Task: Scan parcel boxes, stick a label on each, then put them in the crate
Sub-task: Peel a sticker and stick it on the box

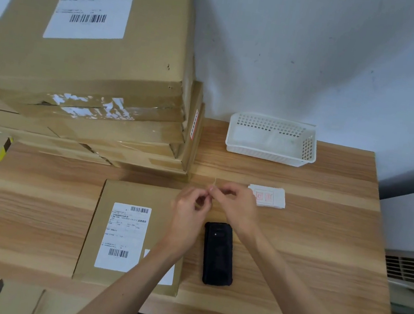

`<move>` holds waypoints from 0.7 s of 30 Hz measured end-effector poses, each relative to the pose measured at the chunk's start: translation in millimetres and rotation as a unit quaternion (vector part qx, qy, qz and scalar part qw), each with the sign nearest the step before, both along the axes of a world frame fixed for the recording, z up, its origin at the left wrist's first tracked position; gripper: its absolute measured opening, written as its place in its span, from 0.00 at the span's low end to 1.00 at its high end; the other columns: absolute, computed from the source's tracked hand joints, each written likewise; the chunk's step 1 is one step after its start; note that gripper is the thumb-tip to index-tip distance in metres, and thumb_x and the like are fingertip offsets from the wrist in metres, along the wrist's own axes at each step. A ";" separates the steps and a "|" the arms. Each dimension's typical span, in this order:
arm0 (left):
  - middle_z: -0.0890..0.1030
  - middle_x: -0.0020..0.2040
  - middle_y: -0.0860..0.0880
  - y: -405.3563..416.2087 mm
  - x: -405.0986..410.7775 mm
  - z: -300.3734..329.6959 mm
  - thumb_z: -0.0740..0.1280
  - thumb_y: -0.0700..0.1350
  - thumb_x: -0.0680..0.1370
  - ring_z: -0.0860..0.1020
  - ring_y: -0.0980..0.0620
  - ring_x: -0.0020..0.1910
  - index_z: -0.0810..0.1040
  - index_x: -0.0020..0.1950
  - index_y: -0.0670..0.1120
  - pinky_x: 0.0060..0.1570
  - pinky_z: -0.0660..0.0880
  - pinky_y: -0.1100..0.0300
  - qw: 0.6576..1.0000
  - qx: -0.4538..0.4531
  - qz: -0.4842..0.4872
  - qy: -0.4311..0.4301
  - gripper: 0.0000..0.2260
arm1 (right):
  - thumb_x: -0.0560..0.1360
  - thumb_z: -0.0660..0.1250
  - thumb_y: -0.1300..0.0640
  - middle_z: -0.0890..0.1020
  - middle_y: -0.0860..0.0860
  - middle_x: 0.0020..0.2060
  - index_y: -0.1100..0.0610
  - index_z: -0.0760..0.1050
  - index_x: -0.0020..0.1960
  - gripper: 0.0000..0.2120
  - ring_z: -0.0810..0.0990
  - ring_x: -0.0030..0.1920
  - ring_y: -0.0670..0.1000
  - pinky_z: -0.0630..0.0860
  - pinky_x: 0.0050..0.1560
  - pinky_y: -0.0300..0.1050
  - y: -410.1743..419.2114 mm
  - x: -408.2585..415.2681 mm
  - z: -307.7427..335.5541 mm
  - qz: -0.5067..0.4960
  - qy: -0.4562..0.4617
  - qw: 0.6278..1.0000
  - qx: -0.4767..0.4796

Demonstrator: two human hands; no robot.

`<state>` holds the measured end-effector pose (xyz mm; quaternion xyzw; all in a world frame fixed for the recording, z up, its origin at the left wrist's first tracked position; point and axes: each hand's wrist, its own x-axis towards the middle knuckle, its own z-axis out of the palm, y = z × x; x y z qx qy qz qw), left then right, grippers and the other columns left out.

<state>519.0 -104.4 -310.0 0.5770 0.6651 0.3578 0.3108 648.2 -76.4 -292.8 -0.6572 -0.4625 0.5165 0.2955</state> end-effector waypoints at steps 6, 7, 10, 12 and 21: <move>0.80 0.40 0.51 -18.7 -21.2 -4.6 0.73 0.36 0.76 0.76 0.55 0.39 0.83 0.45 0.43 0.41 0.68 0.72 0.993 0.063 -0.058 0.077 0.03 | 0.74 0.72 0.56 0.85 0.42 0.39 0.49 0.84 0.41 0.05 0.83 0.45 0.41 0.79 0.51 0.42 -14.2 -19.0 -7.1 -0.023 -0.043 0.999 -0.002; 0.81 0.41 0.52 -22.1 -26.4 -5.2 0.73 0.37 0.77 0.75 0.56 0.39 0.84 0.46 0.44 0.41 0.70 0.71 0.993 0.066 -0.064 0.074 0.02 | 0.74 0.72 0.57 0.85 0.42 0.39 0.49 0.84 0.40 0.06 0.83 0.45 0.41 0.79 0.50 0.42 -17.0 -23.1 -6.1 -0.025 -0.048 0.999 0.001; 0.81 0.43 0.54 -32.4 -47.0 0.5 0.72 0.43 0.79 0.77 0.57 0.40 0.86 0.49 0.48 0.40 0.70 0.70 1.000 0.007 -0.022 0.005 0.03 | 0.76 0.71 0.59 0.85 0.42 0.40 0.51 0.84 0.42 0.06 0.81 0.46 0.40 0.74 0.47 0.37 -26.4 -37.6 2.5 -0.025 -0.053 0.998 0.003; 0.81 0.45 0.55 -38.1 -68.2 4.1 0.71 0.44 0.80 0.78 0.58 0.42 0.85 0.51 0.50 0.40 0.71 0.69 0.997 -0.047 0.044 -0.052 0.03 | 0.77 0.70 0.59 0.85 0.42 0.41 0.52 0.84 0.44 0.06 0.81 0.44 0.40 0.74 0.44 0.36 -33.2 -49.7 7.2 -0.023 -0.041 0.999 0.006; 0.84 0.39 0.51 -62.8 -182.6 0.9 0.70 0.51 0.81 0.79 0.52 0.35 0.84 0.45 0.52 0.36 0.74 0.57 0.947 -0.236 0.113 -0.187 0.07 | 0.79 0.69 0.59 0.86 0.45 0.43 0.55 0.84 0.45 0.07 0.80 0.40 0.39 0.71 0.36 0.30 -87.0 -129.8 17.8 -0.030 0.021 0.999 0.029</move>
